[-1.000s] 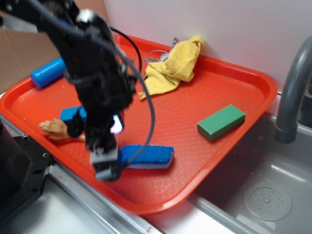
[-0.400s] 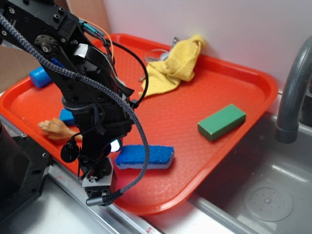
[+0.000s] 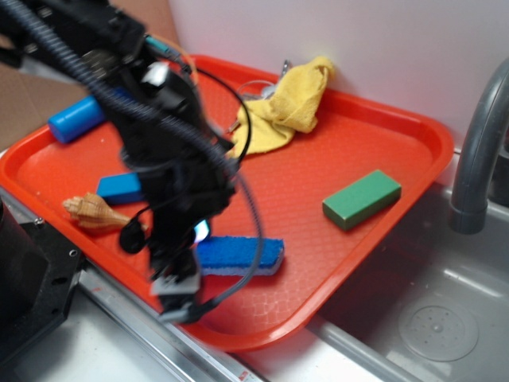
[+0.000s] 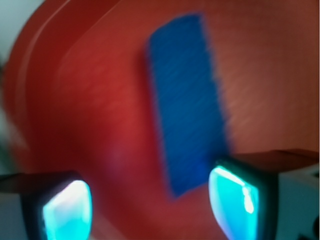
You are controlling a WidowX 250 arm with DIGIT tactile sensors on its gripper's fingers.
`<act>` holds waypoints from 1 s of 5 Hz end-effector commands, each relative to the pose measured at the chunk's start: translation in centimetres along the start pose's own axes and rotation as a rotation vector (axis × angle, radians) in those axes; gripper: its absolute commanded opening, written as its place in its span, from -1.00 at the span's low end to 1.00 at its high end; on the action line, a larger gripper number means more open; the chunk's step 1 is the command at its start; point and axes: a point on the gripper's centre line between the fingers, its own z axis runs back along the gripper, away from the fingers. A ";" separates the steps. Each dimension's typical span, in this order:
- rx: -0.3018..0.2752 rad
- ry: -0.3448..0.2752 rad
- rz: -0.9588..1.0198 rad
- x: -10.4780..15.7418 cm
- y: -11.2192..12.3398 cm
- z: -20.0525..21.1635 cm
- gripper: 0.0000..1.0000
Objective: Grab the blue sponge.
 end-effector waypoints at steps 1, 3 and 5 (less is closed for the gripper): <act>-0.011 -0.028 -0.041 2.2 -0.1 -0.3 1.00; 0.013 0.037 -0.064 0.3 -1.9 -3.0 -1.00; 0.035 -0.026 0.148 -3.5 1.0 4.0 -1.00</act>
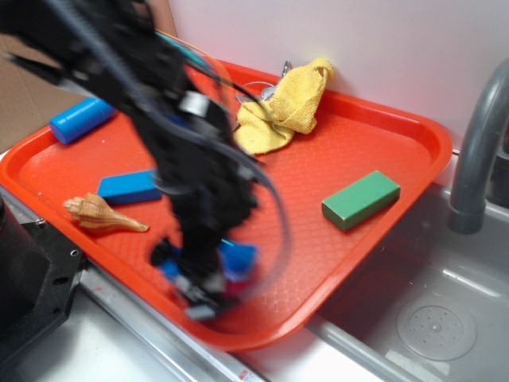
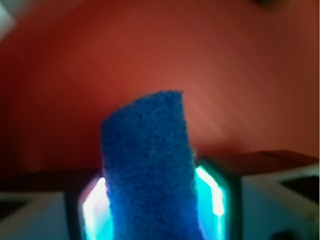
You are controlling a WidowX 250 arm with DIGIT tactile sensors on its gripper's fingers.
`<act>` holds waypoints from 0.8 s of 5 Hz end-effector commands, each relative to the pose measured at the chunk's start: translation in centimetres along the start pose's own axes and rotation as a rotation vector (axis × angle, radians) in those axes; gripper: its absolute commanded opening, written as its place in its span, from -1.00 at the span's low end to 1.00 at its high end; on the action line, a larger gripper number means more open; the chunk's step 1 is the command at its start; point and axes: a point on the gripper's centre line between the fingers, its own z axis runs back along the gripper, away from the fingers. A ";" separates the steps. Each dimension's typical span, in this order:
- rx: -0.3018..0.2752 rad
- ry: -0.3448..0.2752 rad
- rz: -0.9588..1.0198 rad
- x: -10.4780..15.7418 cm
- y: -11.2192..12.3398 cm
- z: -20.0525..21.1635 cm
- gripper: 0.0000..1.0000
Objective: Grab the blue sponge.
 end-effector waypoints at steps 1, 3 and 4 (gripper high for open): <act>-0.024 -0.047 0.406 -4.7 4.5 8.9 -1.00; 0.034 -0.013 0.793 -4.8 9.5 12.6 -1.00; 0.063 -0.030 0.893 -4.4 12.6 13.6 -1.00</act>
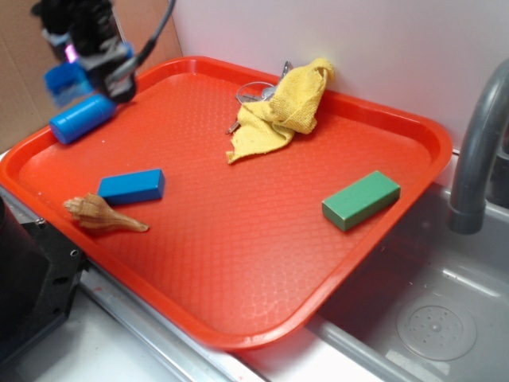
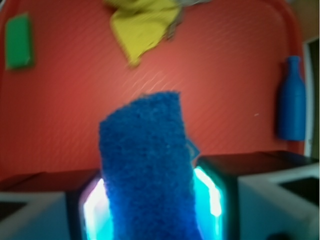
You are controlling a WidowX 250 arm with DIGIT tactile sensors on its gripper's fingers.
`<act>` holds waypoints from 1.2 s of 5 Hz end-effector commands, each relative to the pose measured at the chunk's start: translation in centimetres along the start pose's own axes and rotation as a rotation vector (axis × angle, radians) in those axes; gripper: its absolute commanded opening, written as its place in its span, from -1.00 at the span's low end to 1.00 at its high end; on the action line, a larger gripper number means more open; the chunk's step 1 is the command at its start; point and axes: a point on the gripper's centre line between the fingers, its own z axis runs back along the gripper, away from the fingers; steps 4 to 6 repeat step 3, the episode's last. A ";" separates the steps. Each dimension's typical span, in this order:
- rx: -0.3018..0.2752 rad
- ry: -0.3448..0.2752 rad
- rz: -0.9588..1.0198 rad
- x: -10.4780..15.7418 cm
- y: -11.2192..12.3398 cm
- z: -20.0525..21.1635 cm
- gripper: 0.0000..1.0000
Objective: Grab the blue sponge.
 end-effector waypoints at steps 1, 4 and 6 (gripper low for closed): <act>-0.003 -0.118 0.163 2.2 1.9 3.0 -1.00; -0.015 -0.152 0.181 0.5 1.1 3.8 -1.00; -0.015 -0.152 0.181 0.5 1.1 3.8 -1.00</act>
